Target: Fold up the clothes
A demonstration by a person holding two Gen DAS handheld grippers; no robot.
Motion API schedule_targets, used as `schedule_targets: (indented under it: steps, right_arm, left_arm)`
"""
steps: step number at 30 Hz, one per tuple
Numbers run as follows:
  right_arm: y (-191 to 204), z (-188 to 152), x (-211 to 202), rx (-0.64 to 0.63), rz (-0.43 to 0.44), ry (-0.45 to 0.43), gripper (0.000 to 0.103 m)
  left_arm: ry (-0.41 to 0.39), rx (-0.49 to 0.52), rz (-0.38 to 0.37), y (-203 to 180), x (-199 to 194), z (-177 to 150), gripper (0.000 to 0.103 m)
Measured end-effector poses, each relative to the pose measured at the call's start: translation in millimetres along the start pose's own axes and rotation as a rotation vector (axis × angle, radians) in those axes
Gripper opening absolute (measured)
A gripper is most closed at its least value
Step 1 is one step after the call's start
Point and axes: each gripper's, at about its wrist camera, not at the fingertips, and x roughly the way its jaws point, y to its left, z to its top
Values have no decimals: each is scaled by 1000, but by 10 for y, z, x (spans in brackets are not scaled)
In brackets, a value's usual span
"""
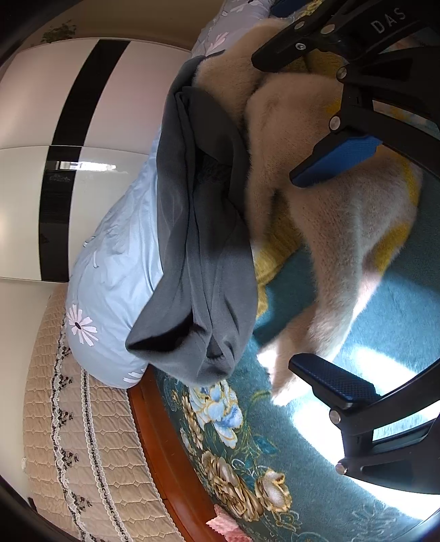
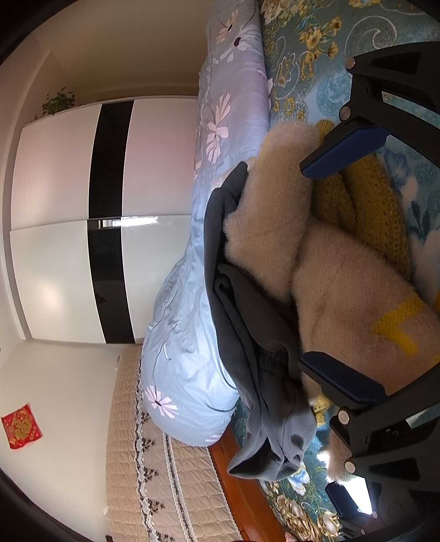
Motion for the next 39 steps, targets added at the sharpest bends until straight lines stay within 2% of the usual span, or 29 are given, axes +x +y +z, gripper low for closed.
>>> schedule_targets:
  steps: [2, 6, 9, 10, 11, 15, 17, 20, 24, 26, 27, 28, 30, 33, 39]
  right_arm:
    - [59, 33, -4, -30, 0, 7, 103]
    - [281, 171, 35, -99, 63, 31, 103]
    - [588, 299, 144, -225, 152, 70, 103]
    - [649, 337, 159, -225, 183, 66, 103]
    - [767, 366, 200, -290, 181, 48, 103]
    - [1162, 424, 469, -577, 103, 85, 103]
    - [1265, 425, 687, -657, 48, 143, 103]
    - [1307, 380, 998, -718, 11, 247, 103]
    - [1404, 441, 1276, -742, -69, 268, 102]
    - [1465, 502, 1323, -736, -105, 255, 93]
    - [1509, 538, 1320, -737, -113, 254, 74]
    - [1552, 587, 1301, -724, -112, 263, 37]
    - [1609, 734, 1247, -697, -144, 243, 17]
    - [1513, 1016, 1031, -632, -139, 203, 11]
    - [1134, 1540, 388, -569, -172, 137, 9]
  left_arm:
    - [6, -13, 1, 128, -60, 26, 98]
    - [10, -81, 30, 476, -183, 88, 99]
    - [12, -157, 16, 743, -244, 107, 99]
    - [3, -183, 8, 819, -258, 103, 99]
    - [-6, -209, 1, 896, -272, 100, 99]
    - [-1, -270, -9, 1026, -254, 78, 99]
    - [19, -297, -25, 1046, -220, 65, 99]
    - [13, -282, -27, 1042, -223, 60, 99]
    - [13, -287, -42, 1047, -257, 79, 99]
    - [12, -297, -64, 1068, -264, 89, 99]
    - [12, -303, -74, 1078, -268, 93, 99]
    - [12, -310, -87, 1088, -274, 98, 99]
    - [12, -327, -120, 1102, -295, 104, 99]
    - [6, -350, -174, 1098, -353, 110, 99]
    - [2, -333, -280, 977, -559, 128, 99]
